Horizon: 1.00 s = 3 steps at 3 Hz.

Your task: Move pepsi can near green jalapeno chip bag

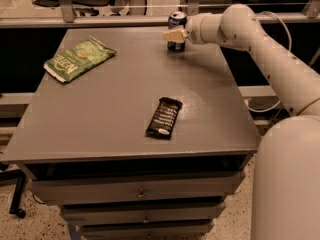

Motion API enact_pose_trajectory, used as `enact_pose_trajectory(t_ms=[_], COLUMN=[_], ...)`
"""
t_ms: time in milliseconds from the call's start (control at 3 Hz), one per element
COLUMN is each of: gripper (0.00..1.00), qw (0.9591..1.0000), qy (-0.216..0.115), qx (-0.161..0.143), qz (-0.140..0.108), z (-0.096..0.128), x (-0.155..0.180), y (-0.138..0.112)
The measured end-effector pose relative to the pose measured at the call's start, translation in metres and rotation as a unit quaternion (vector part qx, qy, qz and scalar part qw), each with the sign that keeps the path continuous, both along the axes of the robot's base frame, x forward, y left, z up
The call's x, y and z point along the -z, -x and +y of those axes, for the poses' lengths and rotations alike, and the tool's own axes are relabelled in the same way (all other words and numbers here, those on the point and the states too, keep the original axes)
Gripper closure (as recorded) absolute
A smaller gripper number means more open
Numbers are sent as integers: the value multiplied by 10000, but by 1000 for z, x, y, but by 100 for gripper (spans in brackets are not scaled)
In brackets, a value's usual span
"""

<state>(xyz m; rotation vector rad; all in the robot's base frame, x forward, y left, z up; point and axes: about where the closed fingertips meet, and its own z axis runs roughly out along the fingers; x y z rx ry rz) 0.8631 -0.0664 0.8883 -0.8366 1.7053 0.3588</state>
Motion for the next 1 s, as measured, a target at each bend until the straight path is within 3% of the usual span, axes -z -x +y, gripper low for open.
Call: enact_pose_trajectory(t_ms=[333,667,1000], gripper=[64,88,100], qw=[9998,9981,9947], qy=[-188,-476,-594], qx=[-38,-379,-843], qz=[-8,-11,27], z=[2,24,64], x=[-9,-25,-32], y=[6,21,40])
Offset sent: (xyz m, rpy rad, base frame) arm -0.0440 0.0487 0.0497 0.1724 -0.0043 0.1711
